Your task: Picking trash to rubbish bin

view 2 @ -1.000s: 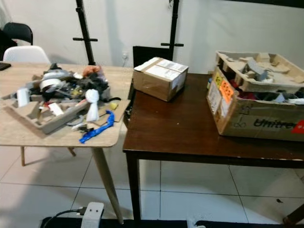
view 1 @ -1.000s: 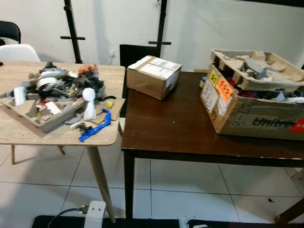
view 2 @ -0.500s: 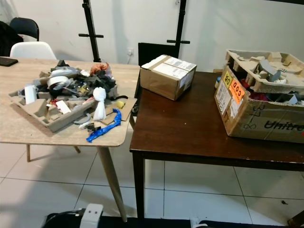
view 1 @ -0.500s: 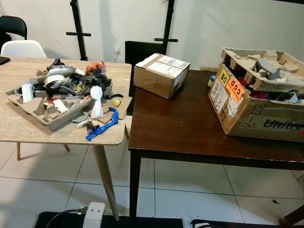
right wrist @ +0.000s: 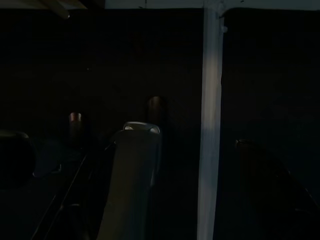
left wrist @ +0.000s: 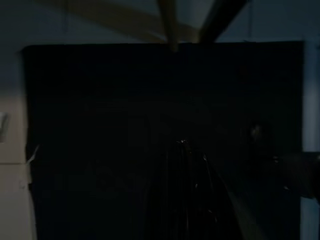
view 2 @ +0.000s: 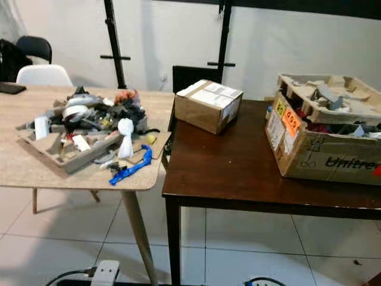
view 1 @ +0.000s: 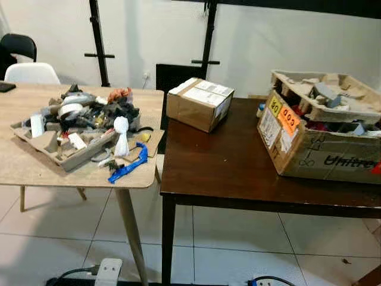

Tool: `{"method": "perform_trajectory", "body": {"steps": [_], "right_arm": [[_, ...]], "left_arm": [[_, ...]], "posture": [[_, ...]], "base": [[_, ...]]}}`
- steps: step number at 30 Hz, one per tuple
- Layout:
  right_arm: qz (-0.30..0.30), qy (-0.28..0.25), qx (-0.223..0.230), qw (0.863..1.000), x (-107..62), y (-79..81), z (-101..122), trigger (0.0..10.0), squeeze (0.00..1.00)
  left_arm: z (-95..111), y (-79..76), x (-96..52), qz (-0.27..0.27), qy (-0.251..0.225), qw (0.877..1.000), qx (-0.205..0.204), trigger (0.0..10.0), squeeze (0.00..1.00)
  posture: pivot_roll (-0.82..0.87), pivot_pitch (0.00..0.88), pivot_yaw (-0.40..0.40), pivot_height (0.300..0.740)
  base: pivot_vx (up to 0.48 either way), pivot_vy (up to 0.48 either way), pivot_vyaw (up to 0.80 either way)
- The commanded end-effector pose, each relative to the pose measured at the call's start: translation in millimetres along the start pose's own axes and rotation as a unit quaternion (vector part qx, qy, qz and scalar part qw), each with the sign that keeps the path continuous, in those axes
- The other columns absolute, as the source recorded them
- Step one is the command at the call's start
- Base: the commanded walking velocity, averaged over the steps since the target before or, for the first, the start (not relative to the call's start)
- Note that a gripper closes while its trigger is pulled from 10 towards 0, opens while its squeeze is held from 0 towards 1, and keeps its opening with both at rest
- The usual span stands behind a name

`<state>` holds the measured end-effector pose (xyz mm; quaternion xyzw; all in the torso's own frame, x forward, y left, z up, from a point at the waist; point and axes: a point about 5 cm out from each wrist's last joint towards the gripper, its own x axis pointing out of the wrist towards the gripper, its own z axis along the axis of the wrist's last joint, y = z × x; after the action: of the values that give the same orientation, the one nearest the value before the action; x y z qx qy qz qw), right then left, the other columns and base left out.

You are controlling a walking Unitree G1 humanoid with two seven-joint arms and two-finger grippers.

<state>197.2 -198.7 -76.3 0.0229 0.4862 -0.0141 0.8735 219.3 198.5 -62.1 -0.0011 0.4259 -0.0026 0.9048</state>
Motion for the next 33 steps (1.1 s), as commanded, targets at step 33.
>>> {"method": "perform_trajectory", "body": {"steps": [33], "right_arm": [[-0.002,0.042,-0.055,0.998,-2.2,0.3,-26,10.0,0.0]], "left_arm": [[-33,-5.0,-4.5,0.01,0.045,0.999,-0.001,10.0,0.0]], "posture": [[0.03,0.014,-0.027,0.74]], "base": [[0.0,0.0,0.0]]}}
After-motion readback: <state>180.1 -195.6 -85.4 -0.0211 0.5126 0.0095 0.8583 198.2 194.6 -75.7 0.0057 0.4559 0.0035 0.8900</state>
